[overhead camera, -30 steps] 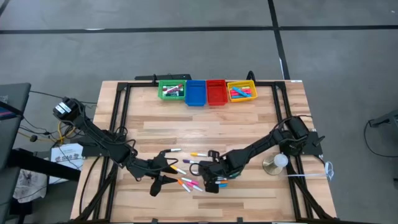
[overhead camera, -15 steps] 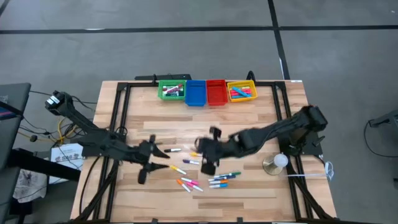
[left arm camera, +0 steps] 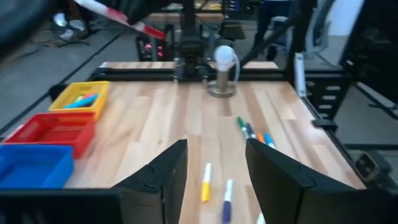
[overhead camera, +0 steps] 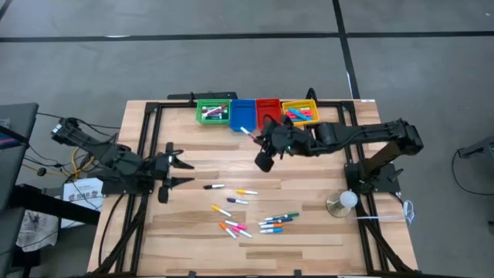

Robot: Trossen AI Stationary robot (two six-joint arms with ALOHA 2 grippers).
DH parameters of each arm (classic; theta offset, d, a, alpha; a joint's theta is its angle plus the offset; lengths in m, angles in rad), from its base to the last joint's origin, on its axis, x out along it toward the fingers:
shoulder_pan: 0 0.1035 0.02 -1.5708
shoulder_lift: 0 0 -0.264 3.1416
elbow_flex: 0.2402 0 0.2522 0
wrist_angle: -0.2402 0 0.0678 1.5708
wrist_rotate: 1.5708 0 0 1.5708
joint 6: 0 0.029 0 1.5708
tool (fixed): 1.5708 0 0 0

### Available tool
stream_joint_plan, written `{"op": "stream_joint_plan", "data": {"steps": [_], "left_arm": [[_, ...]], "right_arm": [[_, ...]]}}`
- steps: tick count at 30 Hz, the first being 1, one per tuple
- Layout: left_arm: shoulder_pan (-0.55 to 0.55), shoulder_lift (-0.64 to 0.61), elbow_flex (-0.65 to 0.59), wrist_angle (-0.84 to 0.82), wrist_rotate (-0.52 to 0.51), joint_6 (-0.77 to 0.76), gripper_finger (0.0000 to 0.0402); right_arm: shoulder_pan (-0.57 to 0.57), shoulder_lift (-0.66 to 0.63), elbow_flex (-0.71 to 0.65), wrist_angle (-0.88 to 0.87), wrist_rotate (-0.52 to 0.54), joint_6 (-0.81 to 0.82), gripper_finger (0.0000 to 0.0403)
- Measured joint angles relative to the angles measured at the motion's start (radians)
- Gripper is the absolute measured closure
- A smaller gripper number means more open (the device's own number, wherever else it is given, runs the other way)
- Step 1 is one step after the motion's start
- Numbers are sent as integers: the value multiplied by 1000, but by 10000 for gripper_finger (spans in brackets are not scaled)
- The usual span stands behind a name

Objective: Pick & Place Markers
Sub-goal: Put the small red marker pen into the red bin

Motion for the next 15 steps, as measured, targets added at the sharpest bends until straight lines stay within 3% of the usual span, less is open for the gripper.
{"op": "stream_joint_plan", "data": {"steps": [7, 15], "left_arm": [[112, -23, 0, -57, 1, -2, 239], [296, -37, 0, -57, 1, -20, 239]], "right_arm": [[-83, 22, -2, -45, -67, -39, 375], [-217, 29, -1, -58, -89, -74, 388]]}}
